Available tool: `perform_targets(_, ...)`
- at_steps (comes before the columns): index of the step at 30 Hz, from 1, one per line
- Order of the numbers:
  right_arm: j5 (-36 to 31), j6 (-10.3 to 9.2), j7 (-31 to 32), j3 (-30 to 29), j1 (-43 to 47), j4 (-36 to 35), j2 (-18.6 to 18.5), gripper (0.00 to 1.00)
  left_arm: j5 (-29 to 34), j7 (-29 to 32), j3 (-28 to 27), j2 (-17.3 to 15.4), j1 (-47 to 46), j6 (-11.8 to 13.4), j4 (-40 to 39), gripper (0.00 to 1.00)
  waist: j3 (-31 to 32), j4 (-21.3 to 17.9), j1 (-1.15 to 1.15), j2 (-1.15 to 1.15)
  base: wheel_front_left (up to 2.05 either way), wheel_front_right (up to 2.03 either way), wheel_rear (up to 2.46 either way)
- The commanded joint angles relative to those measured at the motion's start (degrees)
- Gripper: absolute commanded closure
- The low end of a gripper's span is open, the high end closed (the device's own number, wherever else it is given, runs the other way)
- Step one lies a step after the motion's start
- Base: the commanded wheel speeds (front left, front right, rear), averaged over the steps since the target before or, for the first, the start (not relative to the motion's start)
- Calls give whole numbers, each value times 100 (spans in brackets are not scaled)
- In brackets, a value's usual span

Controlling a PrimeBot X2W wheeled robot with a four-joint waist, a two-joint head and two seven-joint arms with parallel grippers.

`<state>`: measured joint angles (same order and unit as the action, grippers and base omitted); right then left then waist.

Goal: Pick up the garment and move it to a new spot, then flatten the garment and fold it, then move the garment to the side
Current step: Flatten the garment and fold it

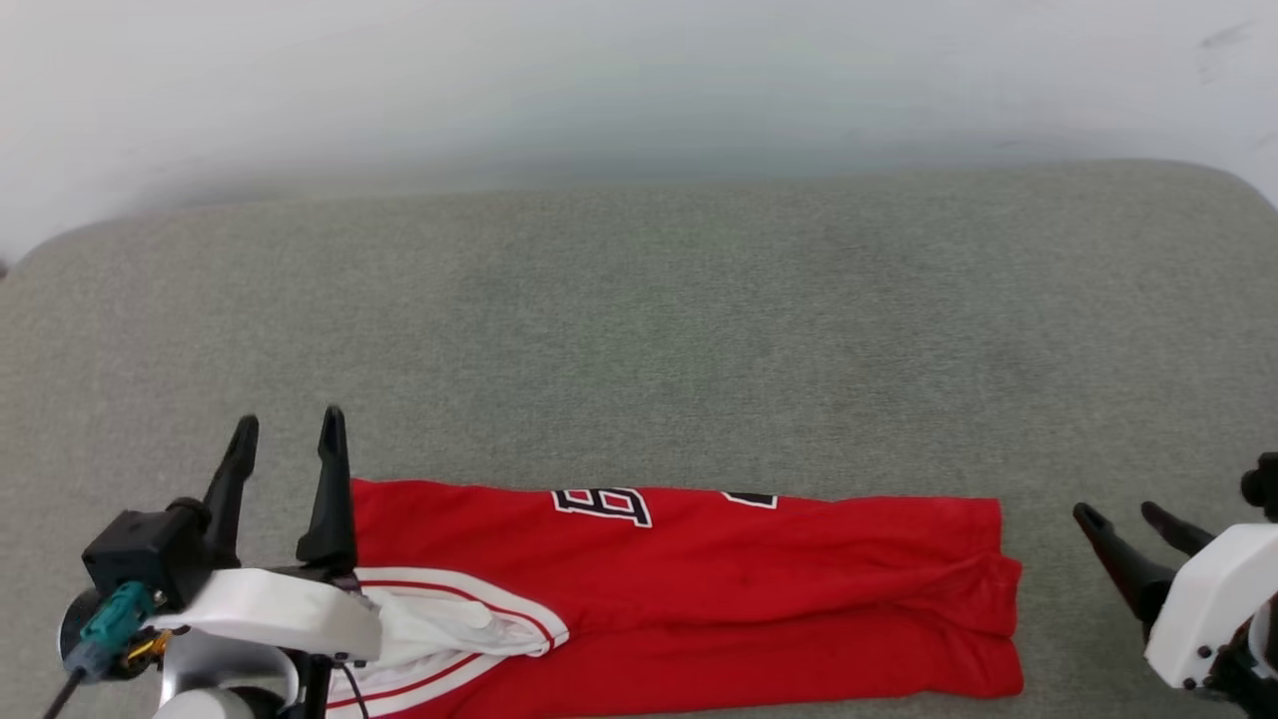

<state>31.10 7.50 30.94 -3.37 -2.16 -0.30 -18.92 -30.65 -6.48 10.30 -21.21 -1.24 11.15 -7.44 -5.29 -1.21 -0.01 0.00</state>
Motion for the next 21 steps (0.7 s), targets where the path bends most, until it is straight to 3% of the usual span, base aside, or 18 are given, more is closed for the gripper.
perform_targets(1,-80,-2,226,-101,-38,-142,-30,0,200,-169,48,28,-108,81,-116,0,-96,109,1,0,0,0,0)
perform_targets(8,-155,-2,970,-123,-78,-155,88,0,664,-441,306,121,-315,242,-390,0,-474,416,1,0,0,0,0)
perform_targets(20,360,-1,1301,305,-68,886,491,0,881,-316,623,64,-451,176,-384,0,-785,654,1,0,0,0,0)
perform_targets(21,380,-1,1339,343,-77,922,488,10,903,-288,653,39,-460,154,-377,0,-775,650,1,0,0,0,0)
